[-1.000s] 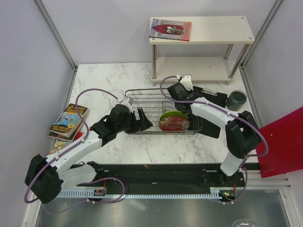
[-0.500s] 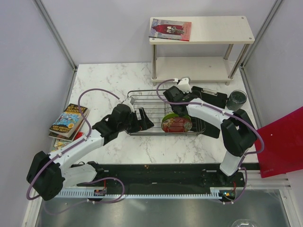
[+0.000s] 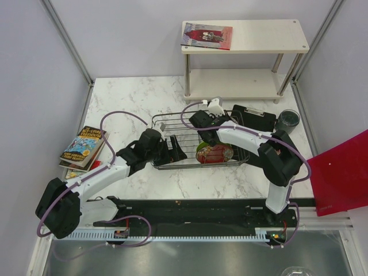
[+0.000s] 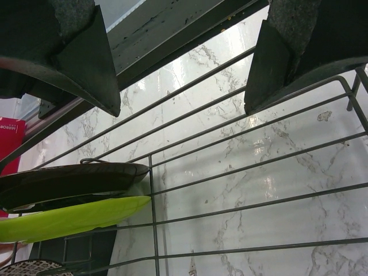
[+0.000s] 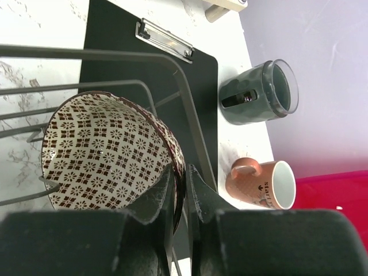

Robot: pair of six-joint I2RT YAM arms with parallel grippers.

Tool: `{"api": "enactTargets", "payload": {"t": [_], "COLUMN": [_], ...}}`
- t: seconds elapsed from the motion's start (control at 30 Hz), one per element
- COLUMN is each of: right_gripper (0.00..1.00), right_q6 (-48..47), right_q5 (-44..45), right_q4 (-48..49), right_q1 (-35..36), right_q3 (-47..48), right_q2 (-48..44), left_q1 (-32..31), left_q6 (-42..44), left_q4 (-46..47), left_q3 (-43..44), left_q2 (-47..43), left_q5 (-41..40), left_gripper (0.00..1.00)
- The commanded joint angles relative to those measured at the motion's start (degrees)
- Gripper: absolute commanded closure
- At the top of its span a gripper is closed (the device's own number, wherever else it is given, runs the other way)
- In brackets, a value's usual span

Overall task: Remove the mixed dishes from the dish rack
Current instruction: Pick up the bowl from the dish rack.

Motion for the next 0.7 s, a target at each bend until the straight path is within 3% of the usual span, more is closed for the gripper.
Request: {"api": "enactTargets", "payload": {"t": [0.0, 0.67], "right_gripper": [1.0, 1.0], "right_q6": [1.01, -1.36], "right_q5": [6.6, 14.6], "right_q4": [-0.69, -5.87], "right_q1": [0.6, 5.44], "right_q3": [2.1, 10.18], "right_q2": [0.7, 1.67], "left_q1": [-0.25, -0.25], "left_q6": [-1.88, -2.32], "left_q4": [-0.76, -0.14], "left_q3": [-0.18, -0.44], "left_q2": [0.04, 1.09], "left_q5": [0.93, 1.28], "left_gripper": [0.06, 0.06]}}
